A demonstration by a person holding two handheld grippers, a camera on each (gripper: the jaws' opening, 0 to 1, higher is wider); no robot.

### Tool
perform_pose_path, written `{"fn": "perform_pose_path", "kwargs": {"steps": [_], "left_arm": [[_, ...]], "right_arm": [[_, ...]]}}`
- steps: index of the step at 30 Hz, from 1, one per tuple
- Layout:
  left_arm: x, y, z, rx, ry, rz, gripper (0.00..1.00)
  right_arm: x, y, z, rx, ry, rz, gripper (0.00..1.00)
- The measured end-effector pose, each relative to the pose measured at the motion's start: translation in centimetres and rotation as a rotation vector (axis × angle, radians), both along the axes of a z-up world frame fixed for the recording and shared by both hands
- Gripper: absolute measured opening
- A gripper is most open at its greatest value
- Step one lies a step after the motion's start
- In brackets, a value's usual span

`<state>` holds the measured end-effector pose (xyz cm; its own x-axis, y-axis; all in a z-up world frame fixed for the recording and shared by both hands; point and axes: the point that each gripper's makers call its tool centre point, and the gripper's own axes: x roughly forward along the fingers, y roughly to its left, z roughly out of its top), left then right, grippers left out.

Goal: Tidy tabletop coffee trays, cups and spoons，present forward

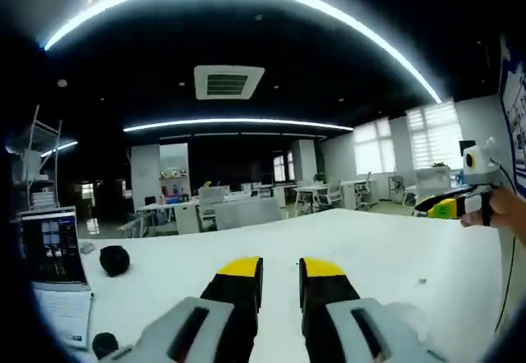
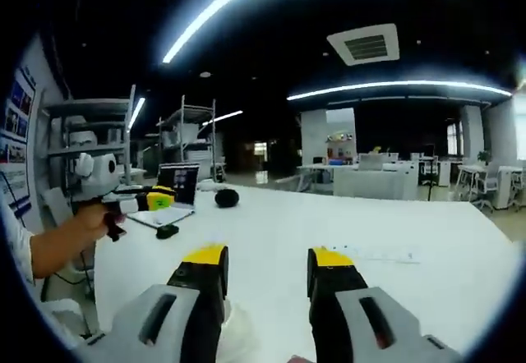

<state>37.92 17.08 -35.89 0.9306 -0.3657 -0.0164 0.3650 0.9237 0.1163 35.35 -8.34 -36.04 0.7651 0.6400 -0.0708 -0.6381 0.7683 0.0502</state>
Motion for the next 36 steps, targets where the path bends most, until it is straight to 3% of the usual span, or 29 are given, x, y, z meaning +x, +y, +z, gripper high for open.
{"fn": "perform_pose_path", "kwargs": {"steps": [4,8,12,17,25,36], "left_arm": [[-0.6,1.5,-0.4,-0.043,-0.009,0.009,0.2],[-1.6,3.3,-1.1,-0.058,-0.034,0.035,0.2],[-2.7,4.8,-1.8,-0.12,-0.062,0.051,0.22],[-3.7,6.1,-2.7,-0.118,-0.088,0.088,0.22],[-4.8,8.5,-4.4,-0.125,-0.072,0.164,0.23],[-6.4,8.5,-6.4,-0.134,-0.059,0.174,0.26]], "right_arm": [[0.0,-3.0,0.7,0.054,-0.028,-0.048,0.41],[-0.5,-5.5,1.4,0.062,-0.091,-0.075,0.41],[-1.1,-7.7,1.6,0.073,-0.138,-0.1,0.41],[-1.9,-10.7,0.4,0.102,-0.125,-0.15,0.41],[-2.9,-14.3,-1.0,0.099,-0.143,-0.234,0.41],[-4.4,-18.2,-3.5,0.108,-0.199,-0.337,0.42]]}}
